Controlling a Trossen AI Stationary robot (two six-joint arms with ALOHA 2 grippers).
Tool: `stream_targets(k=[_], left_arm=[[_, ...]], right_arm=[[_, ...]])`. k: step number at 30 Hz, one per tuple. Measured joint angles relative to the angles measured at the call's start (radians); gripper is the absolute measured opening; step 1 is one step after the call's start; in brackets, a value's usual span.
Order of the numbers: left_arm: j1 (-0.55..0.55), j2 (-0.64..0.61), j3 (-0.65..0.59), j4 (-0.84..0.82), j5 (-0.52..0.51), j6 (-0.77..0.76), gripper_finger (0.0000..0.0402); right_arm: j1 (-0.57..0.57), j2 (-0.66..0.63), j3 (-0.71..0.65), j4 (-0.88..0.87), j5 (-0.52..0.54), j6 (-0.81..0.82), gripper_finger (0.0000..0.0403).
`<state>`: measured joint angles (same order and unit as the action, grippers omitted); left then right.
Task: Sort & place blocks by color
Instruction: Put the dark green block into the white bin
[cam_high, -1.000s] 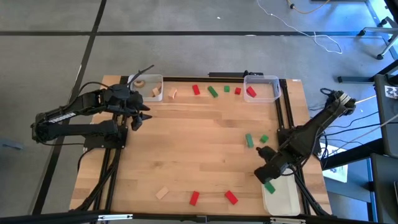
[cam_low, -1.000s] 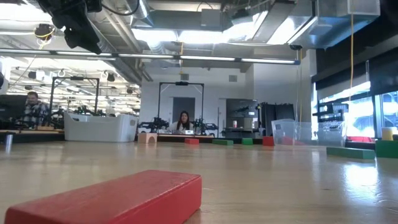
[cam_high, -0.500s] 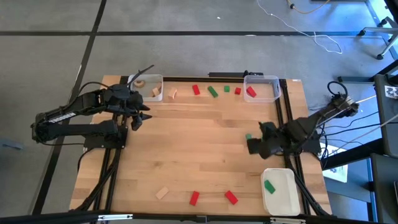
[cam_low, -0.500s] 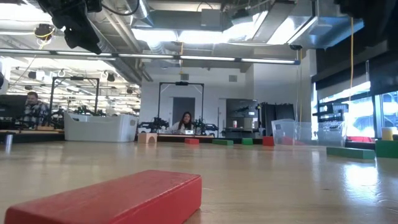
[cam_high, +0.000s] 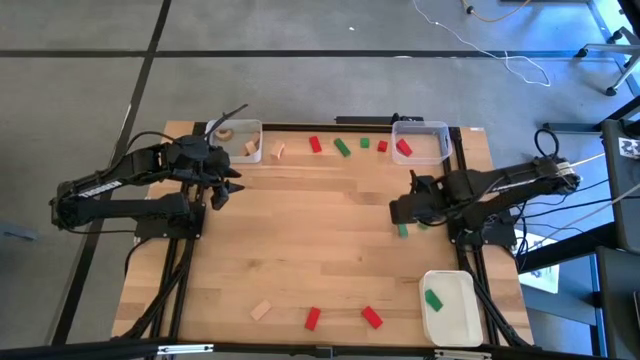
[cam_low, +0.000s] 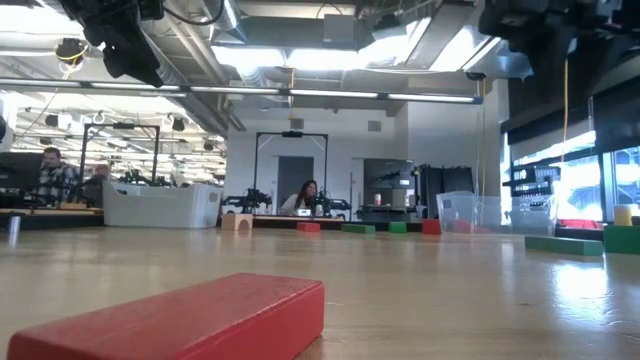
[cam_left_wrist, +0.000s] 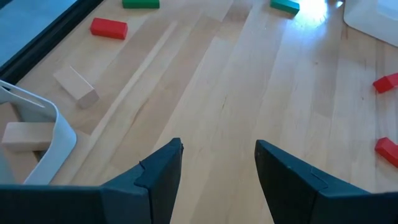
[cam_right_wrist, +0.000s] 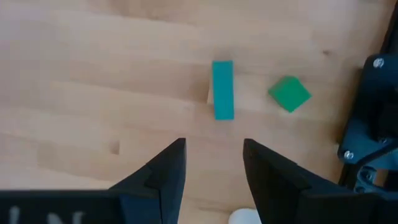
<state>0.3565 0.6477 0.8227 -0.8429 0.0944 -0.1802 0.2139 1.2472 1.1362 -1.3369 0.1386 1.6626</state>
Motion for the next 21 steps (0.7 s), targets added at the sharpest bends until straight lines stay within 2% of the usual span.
stream_targets(k=[12, 21], left_arm=[[0.000, 0.000, 0.000, 0.000, 0.000, -0.002, 0.0195], [0.000, 0.000, 0.000, 0.000, 0.000, -0.002, 0.0195]], right_arm=[[-0.112, 0.111, 0.000, -0.001, -0.008, -0.051, 0.0161], [-0.198, 0.159, 0.000, -0.007, -0.015, -0.198, 0.0161]])
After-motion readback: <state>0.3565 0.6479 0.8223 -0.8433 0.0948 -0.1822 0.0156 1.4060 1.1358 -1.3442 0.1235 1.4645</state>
